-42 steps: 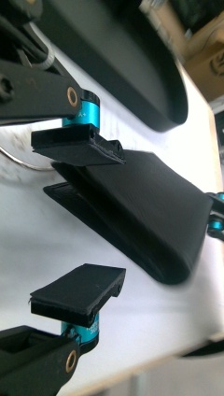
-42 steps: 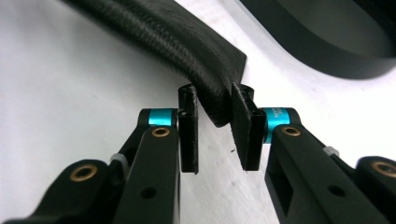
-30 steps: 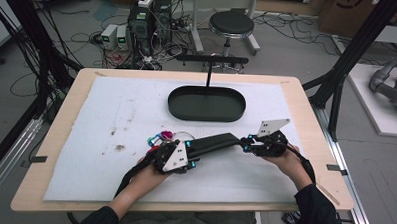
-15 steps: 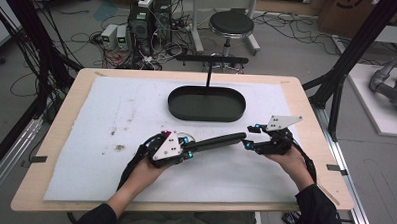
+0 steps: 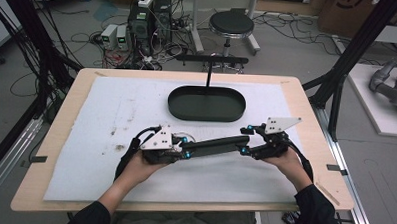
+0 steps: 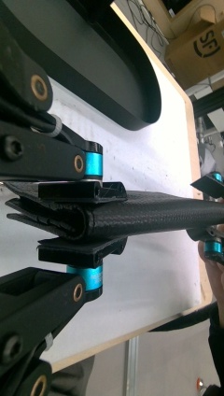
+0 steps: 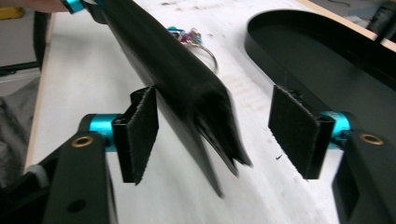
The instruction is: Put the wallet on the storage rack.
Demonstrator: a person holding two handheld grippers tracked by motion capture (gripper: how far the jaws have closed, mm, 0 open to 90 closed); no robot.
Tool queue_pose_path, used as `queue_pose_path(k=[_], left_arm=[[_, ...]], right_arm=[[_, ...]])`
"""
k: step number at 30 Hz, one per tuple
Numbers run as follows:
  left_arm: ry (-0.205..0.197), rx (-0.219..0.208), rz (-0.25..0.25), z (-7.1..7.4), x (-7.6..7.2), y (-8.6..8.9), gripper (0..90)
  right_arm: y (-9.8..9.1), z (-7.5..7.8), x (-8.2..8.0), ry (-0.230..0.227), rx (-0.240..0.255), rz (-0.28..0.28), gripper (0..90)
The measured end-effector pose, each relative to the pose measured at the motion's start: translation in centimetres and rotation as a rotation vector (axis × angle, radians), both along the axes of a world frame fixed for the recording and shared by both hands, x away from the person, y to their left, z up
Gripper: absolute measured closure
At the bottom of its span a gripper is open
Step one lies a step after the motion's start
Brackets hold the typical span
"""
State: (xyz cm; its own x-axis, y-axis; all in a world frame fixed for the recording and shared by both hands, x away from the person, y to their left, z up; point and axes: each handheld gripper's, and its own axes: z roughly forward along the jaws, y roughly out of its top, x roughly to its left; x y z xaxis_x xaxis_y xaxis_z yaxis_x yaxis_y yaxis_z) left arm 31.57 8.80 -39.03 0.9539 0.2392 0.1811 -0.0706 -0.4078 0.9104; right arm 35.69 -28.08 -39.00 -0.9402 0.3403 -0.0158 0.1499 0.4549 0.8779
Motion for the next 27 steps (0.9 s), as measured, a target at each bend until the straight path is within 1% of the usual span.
queue_pose_path(k=[1,2,3,4,5,6,7,8,9,10,11,13,14,16,17,18,19,20,21,22,25,26,27], left_arm=[[0.003,-0.003,0.003,0.1,0.0,0.0,74.3],[0.001,0.001,0.002,0.1,0.0,0.1,74.2],[0.01,-0.009,0.005,0.1,0.1,0.2,74.1],[0.013,-0.011,0.004,0.2,0.1,0.4,74.1],[0.019,-0.025,0.008,0.3,0.2,0.6,74.0],[0.019,-0.025,0.008,0.3,0.2,0.6,73.8],[0.019,-0.024,0.01,0.3,0.3,0.7,73.8],[0.022,-0.029,0.012,0.3,0.3,0.7,72.8],[0.029,-0.04,0.014,0.2,0.4,0.7,72.8],[0.028,-0.046,0.02,0.2,0.4,0.8,72.0],[0.028,-0.054,0.034,0.2,0.4,0.8,69.9],[0.024,-0.066,0.056,0.2,0.5,0.8,60.3],[0.021,-0.062,0.063,0.2,0.5,0.9,52.6],[0.012,-0.056,0.087,0.1,0.4,0.9,46.7],[0.013,-0.064,0.104,0.2,0.5,1.0,44.8],[0.013,-0.064,0.104,0.2,0.5,1.0,43.7],[0.008,-0.074,0.11,0.2,0.5,1.1,43.7],[0.0,-0.072,0.113,0.3,0.5,1.2,42.7],[-0.002,-0.082,0.121,0.4,0.4,1.3,41.9],[-0.007,-0.082,0.128,0.5,0.3,1.4,39.9],[-0.012,-0.075,0.147,0.6,-0.1,1.7,35.2],[-0.013,-0.073,0.147,0.7,-0.3,2.0,35.1],[-0.02,-0.075,0.149,0.7,-0.6,2.3,35.1]], right_arm=[[0.2,0.1,-0.1,0.001,0.001,0.021,44.1],[0.5,0.3,-0.4,-0.026,-0.003,0.053,53.6],[0.6,0.4,-0.6,-0.034,-0.003,0.049,56.3],[0.5,0.5,-0.6,-0.034,0.001,0.06,59.8],[0.5,0.5,-0.6,-0.034,0.004,0.07,63.1],[0.5,0.5,-0.6,-0.034,0.004,0.07,63.1],[0.4,0.5,-0.6,-0.03,0.006,0.077,65.4],[0.4,0.6,-0.6,-0.034,0.008,0.085,70.2],[0.4,0.6,-0.6,-0.034,0.008,0.085,70.2],[0.3,0.6,-0.6,-0.037,0.009,0.089,71.6],[0.3,0.6,-0.6,-0.03,0.016,0.096,72.9],[0.3,0.6,-0.7,-0.032,0.014,0.103,74.4],[0.5,0.6,-0.9,-0.05,0.008,0.093,74.9],[0.5,0.6,-0.9,-0.047,0.001,0.093,75.3],[0.5,0.6,-0.9,-0.047,-0.004,0.089,75.3],[0.5,0.6,-0.9,-0.047,-0.004,0.089,75.3],[0.5,0.6,-0.9,-0.046,-0.008,0.084,75.4],[0.5,0.6,-0.9,-0.047,-0.009,0.082,75.4],[0.5,0.6,-0.9,-0.048,-0.006,0.077,75.4],[0.4,0.7,-0.9,-0.05,-0.002,0.07,75.4],[0.0,1.0,-0.8,-0.061,0.02,0.034,75.6],[-0.3,1.1,-0.7,-0.059,0.035,0.001,75.6],[-0.3,1.1,-0.7,-0.059,0.035,0.001,75.6]])
